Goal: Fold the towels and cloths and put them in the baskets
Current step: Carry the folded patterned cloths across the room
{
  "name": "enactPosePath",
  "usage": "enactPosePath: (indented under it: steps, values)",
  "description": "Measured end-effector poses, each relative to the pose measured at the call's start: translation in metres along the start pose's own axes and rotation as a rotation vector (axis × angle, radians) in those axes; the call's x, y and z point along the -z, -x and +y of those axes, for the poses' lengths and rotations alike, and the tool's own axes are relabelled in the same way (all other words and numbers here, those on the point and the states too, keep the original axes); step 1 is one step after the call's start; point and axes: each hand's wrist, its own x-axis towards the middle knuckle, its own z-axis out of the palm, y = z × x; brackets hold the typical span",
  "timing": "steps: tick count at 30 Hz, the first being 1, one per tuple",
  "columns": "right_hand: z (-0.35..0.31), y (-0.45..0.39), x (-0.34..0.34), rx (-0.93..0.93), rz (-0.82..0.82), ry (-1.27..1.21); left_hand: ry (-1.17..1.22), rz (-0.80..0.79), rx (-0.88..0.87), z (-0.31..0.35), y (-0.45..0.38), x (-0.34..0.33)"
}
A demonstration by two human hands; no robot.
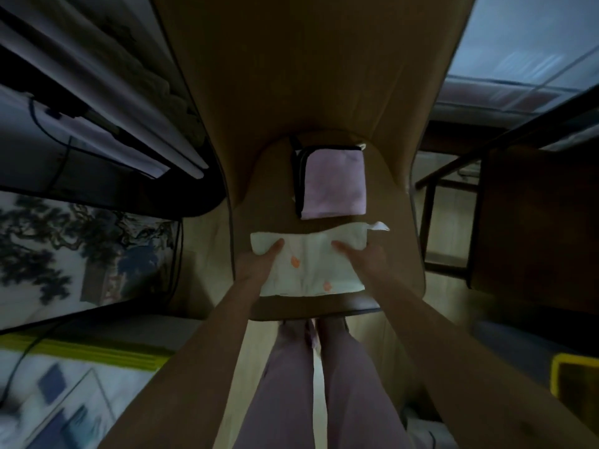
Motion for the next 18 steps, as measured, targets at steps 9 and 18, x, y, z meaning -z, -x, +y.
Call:
enactPosePath:
  steps: [9,18]
  values:
    - [-0.019,0.137,0.084,0.091,0.298,-0.214,-0.198,-0.205,-0.08,0.068,0.128,0.009]
    - [0.071,0.307,0.139,0.04,0.859,-0.571,-0.634,-0.533,-0.565,0.056,0.281,-0.054]
